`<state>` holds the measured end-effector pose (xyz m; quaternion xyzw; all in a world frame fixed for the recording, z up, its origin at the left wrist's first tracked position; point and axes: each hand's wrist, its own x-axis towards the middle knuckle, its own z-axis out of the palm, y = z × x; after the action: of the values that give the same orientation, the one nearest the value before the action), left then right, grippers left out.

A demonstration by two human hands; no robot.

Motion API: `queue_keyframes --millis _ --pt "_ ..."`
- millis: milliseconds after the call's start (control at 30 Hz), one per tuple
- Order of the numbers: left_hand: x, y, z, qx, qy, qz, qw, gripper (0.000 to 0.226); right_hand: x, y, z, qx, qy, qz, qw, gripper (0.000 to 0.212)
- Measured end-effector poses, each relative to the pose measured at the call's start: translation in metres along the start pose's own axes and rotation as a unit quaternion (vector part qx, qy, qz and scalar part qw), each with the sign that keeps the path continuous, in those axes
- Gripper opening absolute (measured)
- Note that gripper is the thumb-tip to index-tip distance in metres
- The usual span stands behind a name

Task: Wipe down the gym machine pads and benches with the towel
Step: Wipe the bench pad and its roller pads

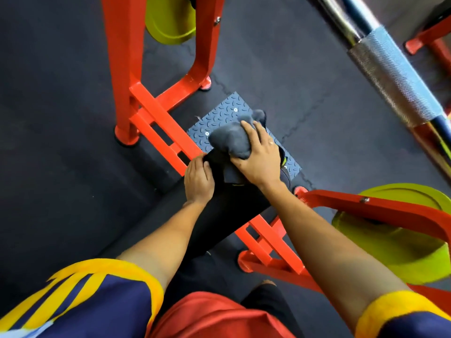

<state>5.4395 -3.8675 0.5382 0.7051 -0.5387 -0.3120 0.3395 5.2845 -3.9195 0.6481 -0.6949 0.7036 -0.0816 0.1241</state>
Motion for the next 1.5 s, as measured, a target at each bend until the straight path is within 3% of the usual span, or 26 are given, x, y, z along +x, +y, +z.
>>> queue_keyframes --millis 167,333,500,733,967,1200,1333,1500 --pt "0.010 0.018 0.012 0.022 0.004 0.002 1.000 0.046 -0.048 0.032 -0.012 0.025 0.012 0.066 0.997 0.092" --pt "0.010 0.013 0.017 0.052 0.027 0.029 0.998 0.038 0.000 -0.001 -0.003 0.031 0.002 0.061 0.998 0.083" --pt "0.010 0.017 0.011 0.033 0.015 0.029 0.999 0.039 0.055 -0.022 -0.008 0.015 -0.108 0.021 0.994 0.070" --pt "0.025 0.029 0.005 -0.008 -0.064 0.057 0.996 0.047 -0.036 0.038 -0.009 0.083 0.019 0.099 0.991 0.088" --pt "0.039 0.049 0.011 -0.011 -0.095 0.082 0.992 0.051 -0.066 0.061 -0.015 0.127 0.029 0.151 0.980 0.085" --pt "0.060 0.064 0.012 0.017 -0.129 0.180 0.975 0.049 -0.001 0.045 -0.035 0.135 -0.100 0.127 0.978 0.073" --pt "0.073 0.076 0.015 0.057 -0.161 0.279 0.945 0.042 -0.053 0.055 -0.028 0.252 0.035 0.237 0.938 0.074" --pt "0.079 0.087 0.029 0.152 -0.149 0.381 0.900 0.032 -0.081 0.037 -0.006 0.356 0.194 0.393 0.825 0.073"
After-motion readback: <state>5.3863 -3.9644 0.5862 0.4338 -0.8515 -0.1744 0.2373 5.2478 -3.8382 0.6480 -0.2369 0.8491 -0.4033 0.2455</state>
